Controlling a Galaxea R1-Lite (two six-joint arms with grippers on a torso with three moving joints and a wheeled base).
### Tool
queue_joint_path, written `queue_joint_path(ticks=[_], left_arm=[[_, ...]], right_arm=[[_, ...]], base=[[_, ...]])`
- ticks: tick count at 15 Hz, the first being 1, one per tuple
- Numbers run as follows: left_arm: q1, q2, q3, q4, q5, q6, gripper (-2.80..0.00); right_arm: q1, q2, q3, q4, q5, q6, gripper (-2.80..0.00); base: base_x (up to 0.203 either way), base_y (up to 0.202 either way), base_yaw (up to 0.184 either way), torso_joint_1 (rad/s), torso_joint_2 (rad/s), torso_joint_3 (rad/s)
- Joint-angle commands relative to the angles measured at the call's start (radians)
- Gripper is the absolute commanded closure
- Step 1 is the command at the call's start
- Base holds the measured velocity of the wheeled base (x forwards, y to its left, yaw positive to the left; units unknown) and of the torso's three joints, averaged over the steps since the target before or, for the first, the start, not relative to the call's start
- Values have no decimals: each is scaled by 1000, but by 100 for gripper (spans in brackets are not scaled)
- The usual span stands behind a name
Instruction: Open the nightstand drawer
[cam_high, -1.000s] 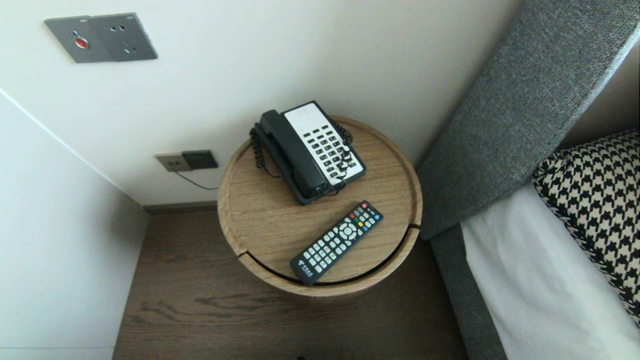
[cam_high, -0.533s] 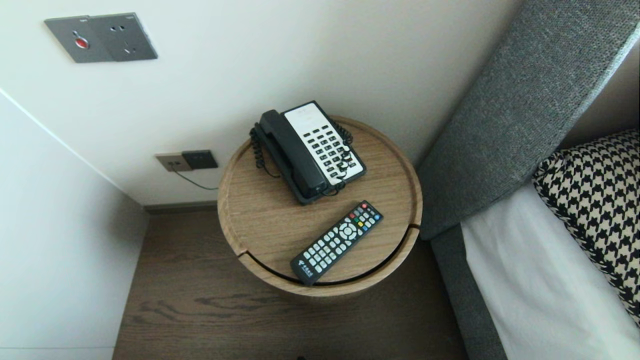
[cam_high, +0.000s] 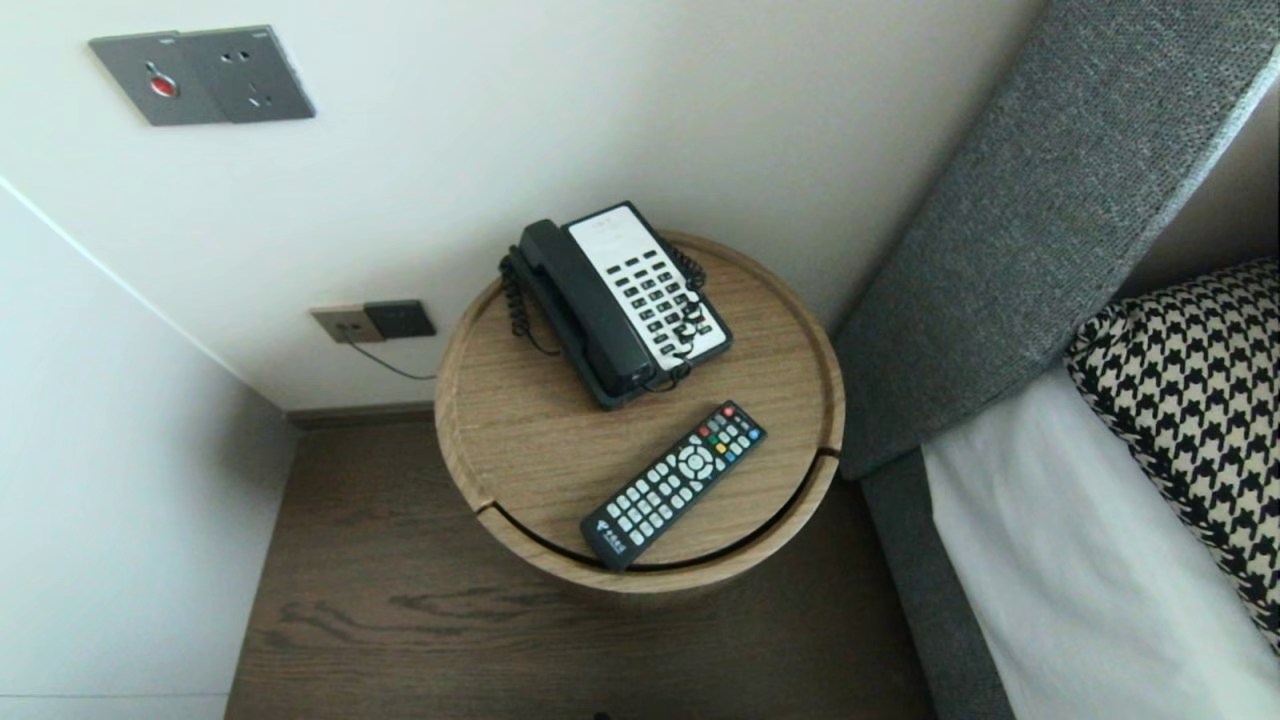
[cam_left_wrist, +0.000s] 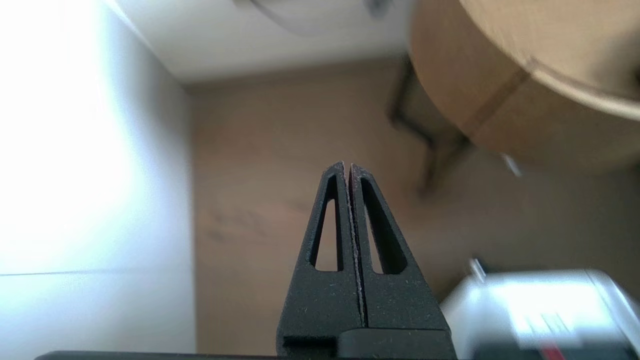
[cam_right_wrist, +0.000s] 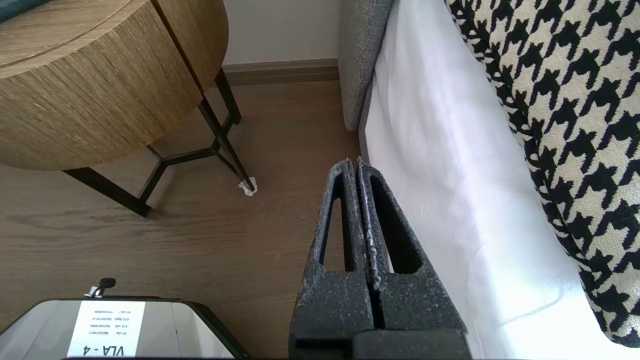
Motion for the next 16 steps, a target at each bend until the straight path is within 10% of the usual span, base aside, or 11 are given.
queue_joint_path(ticks=[1,4,10,16], left_arm=[[-6,323,-68,19,-63,0,0],[-85,610,-184,70,-138,-63,0],[-417,1039,-508,124,-128,-434,0],[-545,1276,-750,108,-127,-640,0]], right_arm=[[0,-2,0,0,0,0,0],[0,-2,0,0,0,0,0],[0,-2,0,0,0,0,0],[0,-2,0,0,0,0,0]], base=[[0,0,0,0,0,0],[0,0,0,0,0,0],[0,0,0,0,0,0],[0,0,0,0,0,0]])
